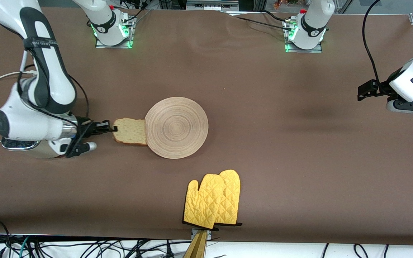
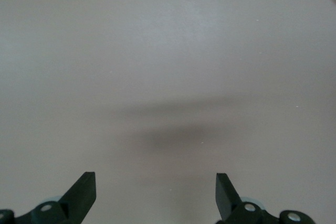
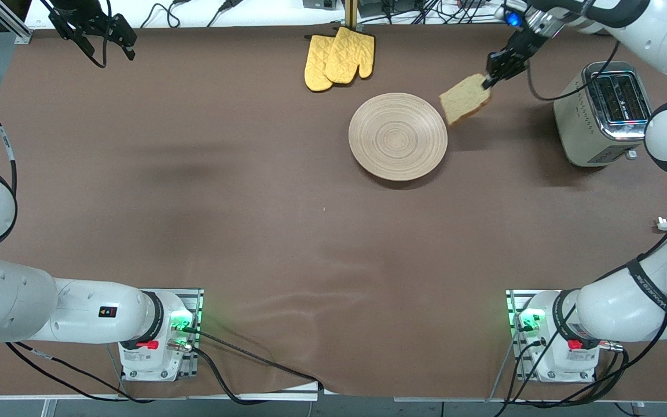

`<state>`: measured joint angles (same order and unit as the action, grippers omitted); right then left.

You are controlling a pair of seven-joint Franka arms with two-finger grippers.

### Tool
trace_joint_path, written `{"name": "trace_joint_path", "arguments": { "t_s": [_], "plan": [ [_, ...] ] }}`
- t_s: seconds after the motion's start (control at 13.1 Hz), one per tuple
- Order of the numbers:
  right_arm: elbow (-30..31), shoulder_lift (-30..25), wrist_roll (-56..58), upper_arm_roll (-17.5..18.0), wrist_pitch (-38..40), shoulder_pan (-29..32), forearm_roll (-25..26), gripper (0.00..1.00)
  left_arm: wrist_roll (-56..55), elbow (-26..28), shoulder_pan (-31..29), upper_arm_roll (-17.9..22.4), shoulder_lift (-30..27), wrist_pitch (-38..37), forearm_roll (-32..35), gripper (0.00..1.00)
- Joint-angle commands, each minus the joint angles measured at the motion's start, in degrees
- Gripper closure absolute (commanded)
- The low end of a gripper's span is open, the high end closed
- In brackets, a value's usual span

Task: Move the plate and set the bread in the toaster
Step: 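Lift the bread with the right gripper and insert it into the toaster slot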

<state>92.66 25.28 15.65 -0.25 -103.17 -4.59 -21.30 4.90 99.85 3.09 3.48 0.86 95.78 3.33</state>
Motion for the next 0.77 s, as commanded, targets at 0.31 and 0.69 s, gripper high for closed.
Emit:
{"name": "trace_joint_path", "arguments": {
  "t_s": [0.31, 0.69],
  "plan": [
    [-12.39, -2.34, -2.64, -8.53, 18.33, 0.02, 26.43, 1.0, -1.46, -4.76, 0.07, -0.14, 1.33, -4.71, -0.76, 0.0],
    [-18.56, -2.34, -2.46, -8.98, 22.48, -0.16, 46.58, 1.0, -7.45, -4.67, -0.19, -3.56, 0.63, -5.17, -0.71, 0.0]
  ]
}}
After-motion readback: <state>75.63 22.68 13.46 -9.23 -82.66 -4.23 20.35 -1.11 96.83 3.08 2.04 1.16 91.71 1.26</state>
